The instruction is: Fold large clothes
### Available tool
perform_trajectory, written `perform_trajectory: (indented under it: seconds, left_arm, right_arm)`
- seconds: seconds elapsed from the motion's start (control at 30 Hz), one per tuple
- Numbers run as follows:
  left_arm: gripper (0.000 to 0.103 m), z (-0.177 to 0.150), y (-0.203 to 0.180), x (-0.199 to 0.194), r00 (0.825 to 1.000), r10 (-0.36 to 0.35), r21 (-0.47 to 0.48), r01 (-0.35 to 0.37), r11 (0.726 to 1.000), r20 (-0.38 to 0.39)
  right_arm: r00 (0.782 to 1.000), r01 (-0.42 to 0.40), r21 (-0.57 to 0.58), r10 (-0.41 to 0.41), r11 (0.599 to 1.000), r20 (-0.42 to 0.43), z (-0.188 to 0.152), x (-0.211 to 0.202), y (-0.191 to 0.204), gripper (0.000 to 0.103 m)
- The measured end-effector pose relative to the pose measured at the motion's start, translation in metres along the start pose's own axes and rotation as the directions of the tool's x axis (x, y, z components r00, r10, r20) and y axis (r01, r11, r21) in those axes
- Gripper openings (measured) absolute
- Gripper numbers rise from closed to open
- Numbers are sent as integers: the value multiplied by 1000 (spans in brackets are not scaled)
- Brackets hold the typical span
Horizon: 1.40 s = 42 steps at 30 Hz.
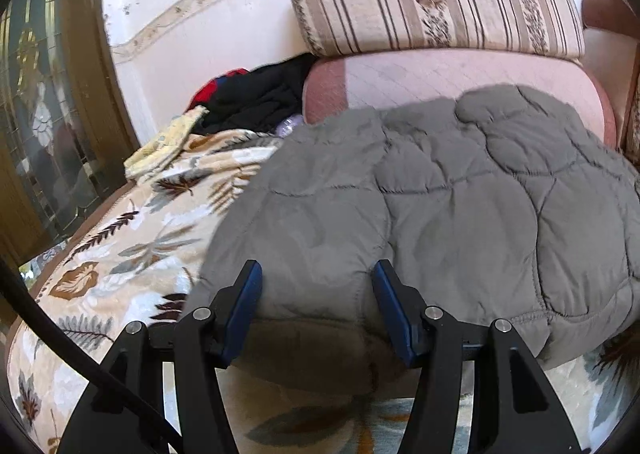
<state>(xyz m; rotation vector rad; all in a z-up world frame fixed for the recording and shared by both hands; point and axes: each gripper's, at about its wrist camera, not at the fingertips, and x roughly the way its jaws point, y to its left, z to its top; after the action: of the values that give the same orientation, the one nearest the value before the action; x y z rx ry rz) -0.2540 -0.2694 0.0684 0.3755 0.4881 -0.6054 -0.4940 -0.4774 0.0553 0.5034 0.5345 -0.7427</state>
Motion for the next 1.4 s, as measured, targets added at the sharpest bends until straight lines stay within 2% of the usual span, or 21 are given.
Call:
perform_trajectory:
  seconds: [0.1,0.17,0.27,0.37,0.43,0.47,0.53,0.57,0.63,0.7,0.73,0.8,0.87,0.93,0.97,1.0,1.1,1.23,1.33,1.4]
  left_arm:
    - [57,3,14,-2,1000,29,-40,-29,999,-2]
    - [57,2,27,8,998,25,-94,-31,995,-59]
    - [59,-4,41,29,985,-34,-158,6,987,-172]
    - [61,-2,44,29,982,-50,-136,24,990,-184]
    - [61,3,59,27,973,-118,-204,77,976,-198]
    - [61,5,69,27,966,-156,-256,101,961,-205]
    - [72,7,90,30,954,-207,-359,120,926,-217]
    - [73,6,105,32,950,-224,-414,117,902,-219]
    - [73,5,126,35,944,-238,-476,105,873,-229]
    - [73,-3,151,39,932,-271,-566,92,819,-241]
    - [73,-9,163,42,919,-309,-623,96,776,-244]
    - [73,-20,175,46,892,-384,-701,116,703,-237]
    - [73,-29,181,49,867,-448,-757,138,639,-221]
    - [73,-34,181,52,846,-492,-787,155,597,-207]
    - [73,-35,179,53,839,-508,-795,166,583,-197]
    - [73,-36,176,54,835,-514,-797,171,580,-196]
    - [73,-37,169,57,829,-527,-805,179,565,-186]
    - [73,-41,163,67,823,-544,-823,192,535,-161]
    - [73,-47,158,75,812,-565,-844,195,500,-147]
    - [73,-49,157,78,812,-568,-852,200,484,-132]
  right_arm:
    - [999,30,13,-30,999,24,3,-7,-3,43]
    - [998,63,46,-64,997,2,3,-4,-12,43]
    - [997,59,82,-54,995,-59,-1,7,-20,46]
    - [995,38,81,-31,996,-93,-3,15,-21,49]
    - [995,21,103,-12,994,-94,0,12,-24,49]
    - [996,12,119,-2,993,-88,1,8,-26,49]
    - [998,-5,166,16,986,-62,4,-1,-34,51]
    - [998,-6,179,17,984,-56,6,-3,-37,55]
    - [999,-2,219,13,976,-49,8,-9,-46,64]
    - [999,7,274,6,962,-47,8,-14,-55,68]
    - [999,12,323,2,946,-44,7,-18,-63,69]
    - [999,26,400,-9,916,-45,4,-22,-78,77]
    - [999,37,504,-16,863,-47,-3,-27,-98,83]
    - [999,35,592,-4,805,-54,-13,-27,-115,83]
    - [998,30,619,8,785,-58,-16,-26,-121,83]
    - [997,13,658,40,753,-65,-22,-23,-128,83]
    - [994,-30,724,98,689,-52,-32,-19,-141,83]
    - [992,-63,746,125,663,-27,-37,-13,-147,84]
    - [989,-84,757,145,648,-14,-39,-6,-149,85]
    - [986,-103,764,166,637,-6,-41,1,-149,85]
